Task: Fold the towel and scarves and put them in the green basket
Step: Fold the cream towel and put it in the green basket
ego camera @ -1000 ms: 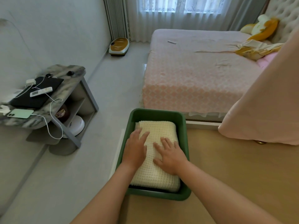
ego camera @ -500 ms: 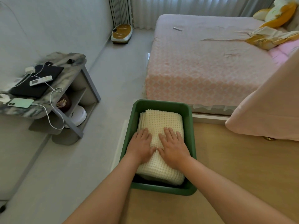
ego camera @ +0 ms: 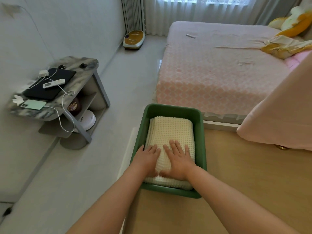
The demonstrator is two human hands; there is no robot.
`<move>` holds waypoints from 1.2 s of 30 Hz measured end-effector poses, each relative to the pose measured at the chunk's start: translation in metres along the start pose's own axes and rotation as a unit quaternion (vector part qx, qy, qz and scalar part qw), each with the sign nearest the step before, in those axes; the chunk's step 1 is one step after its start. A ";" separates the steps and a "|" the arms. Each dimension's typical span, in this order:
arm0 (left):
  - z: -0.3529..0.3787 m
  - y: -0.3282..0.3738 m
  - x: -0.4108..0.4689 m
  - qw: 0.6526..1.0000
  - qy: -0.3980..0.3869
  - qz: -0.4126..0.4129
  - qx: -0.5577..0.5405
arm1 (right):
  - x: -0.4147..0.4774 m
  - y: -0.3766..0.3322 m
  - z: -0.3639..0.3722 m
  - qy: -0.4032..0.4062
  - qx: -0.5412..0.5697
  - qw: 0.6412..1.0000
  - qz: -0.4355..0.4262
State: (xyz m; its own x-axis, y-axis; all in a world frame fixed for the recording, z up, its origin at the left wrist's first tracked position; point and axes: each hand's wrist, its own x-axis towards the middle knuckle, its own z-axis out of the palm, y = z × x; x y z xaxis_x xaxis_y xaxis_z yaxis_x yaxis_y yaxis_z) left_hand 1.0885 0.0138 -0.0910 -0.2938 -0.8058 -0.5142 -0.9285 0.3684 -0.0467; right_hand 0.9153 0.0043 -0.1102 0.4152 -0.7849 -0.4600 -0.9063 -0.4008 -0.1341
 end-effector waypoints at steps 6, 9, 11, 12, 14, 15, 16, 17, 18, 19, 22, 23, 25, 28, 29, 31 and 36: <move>-0.048 0.003 0.035 0.979 0.205 -0.017 -0.012 | 0.007 0.022 -0.040 0.150 0.146 0.977 0.027; -0.050 0.003 0.070 0.966 0.246 0.023 -0.078 | 0.026 0.040 -0.049 0.174 0.039 0.980 0.086; -0.044 0.002 0.088 0.976 0.199 0.040 -0.081 | 0.037 0.050 -0.051 0.119 -0.021 0.988 0.097; -0.039 -0.001 0.094 0.981 0.176 0.036 -0.070 | 0.043 0.055 -0.051 0.079 -0.029 0.992 0.092; -0.026 -0.011 0.101 0.989 0.144 0.010 -0.044 | 0.055 0.060 -0.051 0.011 -0.036 0.996 0.078; -0.019 -0.016 0.103 0.990 0.134 -0.008 -0.042 | 0.060 0.061 -0.050 -0.007 -0.037 0.996 0.075; -0.013 -0.020 0.104 0.990 0.127 -0.024 -0.055 | 0.065 0.062 -0.049 -0.019 -0.031 0.997 0.074; -0.009 -0.023 0.104 0.989 0.123 -0.036 -0.076 | 0.068 0.061 -0.048 -0.028 -0.017 0.997 0.077; -0.007 -0.025 0.103 0.987 0.122 -0.040 -0.093 | 0.070 0.060 -0.047 -0.033 -0.002 0.996 0.081; -0.007 -0.025 0.102 0.986 0.123 -0.040 -0.103 | 0.070 0.059 -0.047 -0.035 0.009 0.996 0.084; -0.016 -0.022 0.097 0.985 0.128 -0.040 -0.112 | 0.061 0.053 -0.050 -0.006 0.015 0.996 0.089; -0.020 -0.020 0.093 0.982 0.139 -0.040 -0.122 | 0.055 0.052 -0.053 0.021 0.016 0.996 0.085; -0.032 -0.014 0.082 0.967 0.191 -0.031 -0.164 | 0.038 0.051 -0.061 0.100 0.035 0.992 0.067; -0.049 0.008 0.061 0.921 0.295 -0.009 -0.253 | 0.004 0.060 -0.070 0.223 0.119 0.966 0.055; -0.055 0.019 0.055 0.906 0.313 -0.002 -0.284 | -0.010 0.066 -0.073 0.243 0.157 0.955 0.059; -0.068 0.044 0.046 0.886 0.323 0.013 -0.332 | -0.040 0.079 -0.076 0.252 0.203 0.944 0.070; -0.106 0.140 0.029 0.878 0.319 0.058 -0.353 | -0.122 0.138 -0.068 0.267 0.196 0.937 0.110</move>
State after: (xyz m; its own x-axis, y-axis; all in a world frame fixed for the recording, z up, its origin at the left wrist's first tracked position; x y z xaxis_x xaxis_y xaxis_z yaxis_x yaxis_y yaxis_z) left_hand 0.9260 -0.0074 -0.0223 -0.2542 -0.9603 0.1145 -0.7265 0.2678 0.6329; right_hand 0.7454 0.0129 -0.0132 0.0998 -0.9947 -0.0233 -0.8903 -0.0788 -0.4486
